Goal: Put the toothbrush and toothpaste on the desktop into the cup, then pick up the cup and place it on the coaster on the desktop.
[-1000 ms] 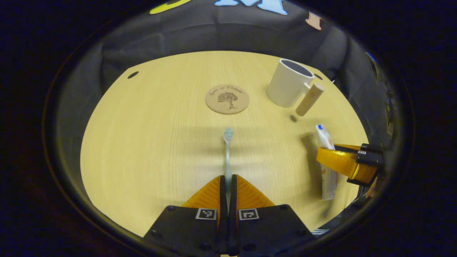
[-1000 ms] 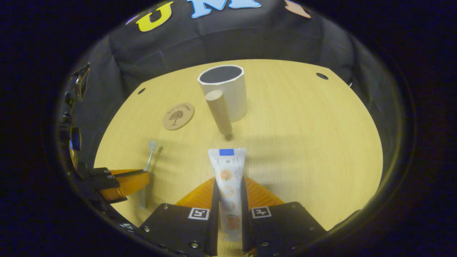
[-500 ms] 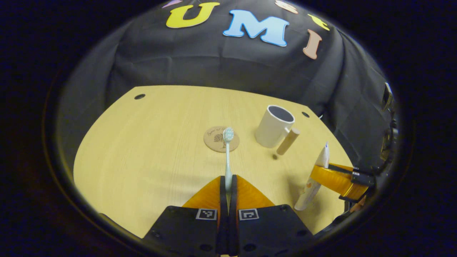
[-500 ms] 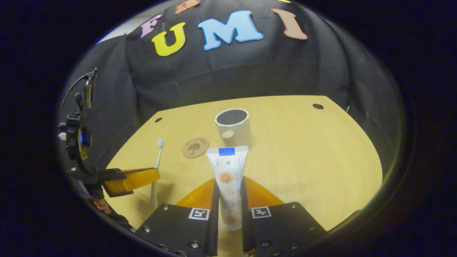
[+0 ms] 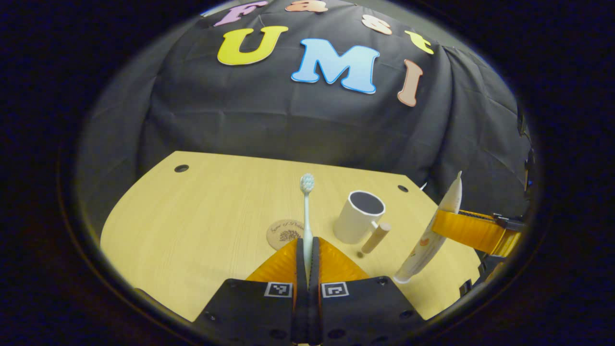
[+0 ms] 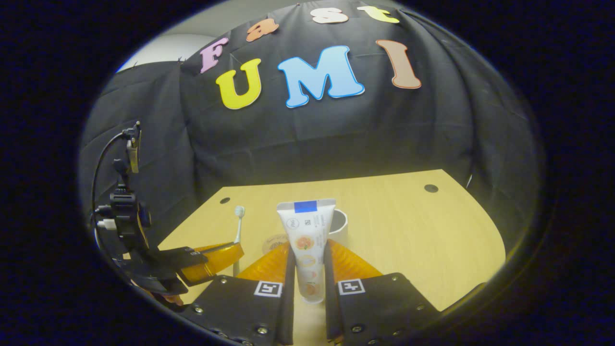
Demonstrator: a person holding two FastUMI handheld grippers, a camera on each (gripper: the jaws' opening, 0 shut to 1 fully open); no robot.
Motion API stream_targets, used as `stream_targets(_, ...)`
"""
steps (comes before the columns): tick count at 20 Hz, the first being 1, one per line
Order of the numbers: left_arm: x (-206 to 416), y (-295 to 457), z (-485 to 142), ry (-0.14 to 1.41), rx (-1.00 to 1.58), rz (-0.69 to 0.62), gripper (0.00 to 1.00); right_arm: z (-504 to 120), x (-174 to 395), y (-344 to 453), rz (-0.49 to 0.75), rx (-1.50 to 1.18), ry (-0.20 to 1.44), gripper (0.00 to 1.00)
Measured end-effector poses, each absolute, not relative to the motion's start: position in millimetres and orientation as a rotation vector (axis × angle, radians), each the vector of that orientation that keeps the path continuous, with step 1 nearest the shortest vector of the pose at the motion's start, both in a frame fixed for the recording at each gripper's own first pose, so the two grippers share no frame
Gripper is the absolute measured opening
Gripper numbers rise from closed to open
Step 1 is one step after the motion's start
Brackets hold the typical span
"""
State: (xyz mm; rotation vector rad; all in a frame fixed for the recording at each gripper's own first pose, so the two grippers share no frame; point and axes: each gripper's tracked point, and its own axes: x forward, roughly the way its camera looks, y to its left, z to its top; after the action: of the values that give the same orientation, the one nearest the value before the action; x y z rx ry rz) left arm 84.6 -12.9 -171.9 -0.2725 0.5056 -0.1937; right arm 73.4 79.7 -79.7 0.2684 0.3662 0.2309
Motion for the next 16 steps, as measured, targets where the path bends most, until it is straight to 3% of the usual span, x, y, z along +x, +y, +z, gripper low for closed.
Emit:
stream_targets(6, 113.3, -14.6, -148.1, 0.412, -0.287, -0.207, 0.07, -49.4, 101.7, 85.2, 0.243, 0.296, 0.293, 0.31)
stream_targets(7, 117.3, -14.8, -142.8, 0.392, -0.290, -0.210, 0.07, -45.8, 106.4, 85.7, 0.242, 0.292, 0.284, 0.27)
stream_targets(16, 150.5, -24.0, -100.1, 0.203, -0.266, -0.261, 0.07, -16.2, 151.8, 83.2, 0.202, 0.276, 0.196, 0.27)
